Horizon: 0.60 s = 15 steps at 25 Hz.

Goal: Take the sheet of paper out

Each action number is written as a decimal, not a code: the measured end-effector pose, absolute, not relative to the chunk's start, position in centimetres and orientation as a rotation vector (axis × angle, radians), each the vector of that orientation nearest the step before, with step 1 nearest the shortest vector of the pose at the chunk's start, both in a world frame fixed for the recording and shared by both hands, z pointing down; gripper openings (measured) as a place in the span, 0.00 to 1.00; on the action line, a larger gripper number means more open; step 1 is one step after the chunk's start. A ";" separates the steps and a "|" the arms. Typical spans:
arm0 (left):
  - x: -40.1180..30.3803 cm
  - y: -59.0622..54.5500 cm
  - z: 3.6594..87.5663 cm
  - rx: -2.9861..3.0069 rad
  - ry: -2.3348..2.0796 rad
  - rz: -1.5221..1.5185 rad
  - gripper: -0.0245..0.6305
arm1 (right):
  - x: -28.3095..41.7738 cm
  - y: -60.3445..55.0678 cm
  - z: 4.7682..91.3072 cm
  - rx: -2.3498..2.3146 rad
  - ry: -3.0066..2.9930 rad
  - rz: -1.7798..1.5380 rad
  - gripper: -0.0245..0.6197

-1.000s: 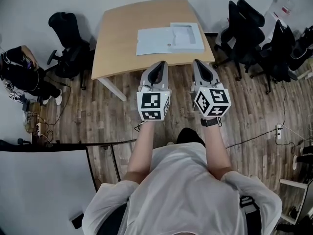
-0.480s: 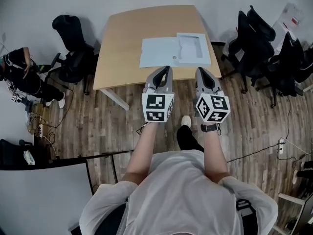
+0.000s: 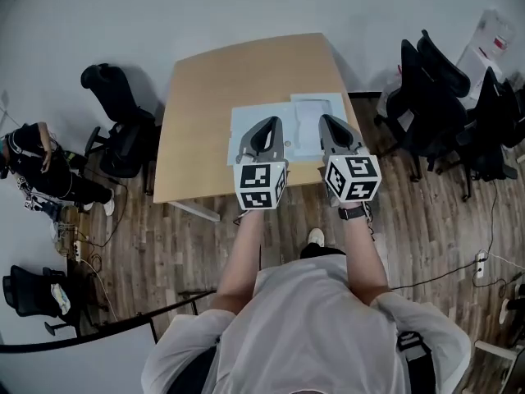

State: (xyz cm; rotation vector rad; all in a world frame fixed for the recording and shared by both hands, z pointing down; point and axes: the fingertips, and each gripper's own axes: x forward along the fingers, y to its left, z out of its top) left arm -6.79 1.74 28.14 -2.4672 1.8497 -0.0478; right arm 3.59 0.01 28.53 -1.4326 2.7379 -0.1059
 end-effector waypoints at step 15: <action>-7.3 -12.4 36.0 -2.529 2.008 -0.172 0.05 | 2.1 -14.7 35.5 -1.329 2.897 -0.285 0.06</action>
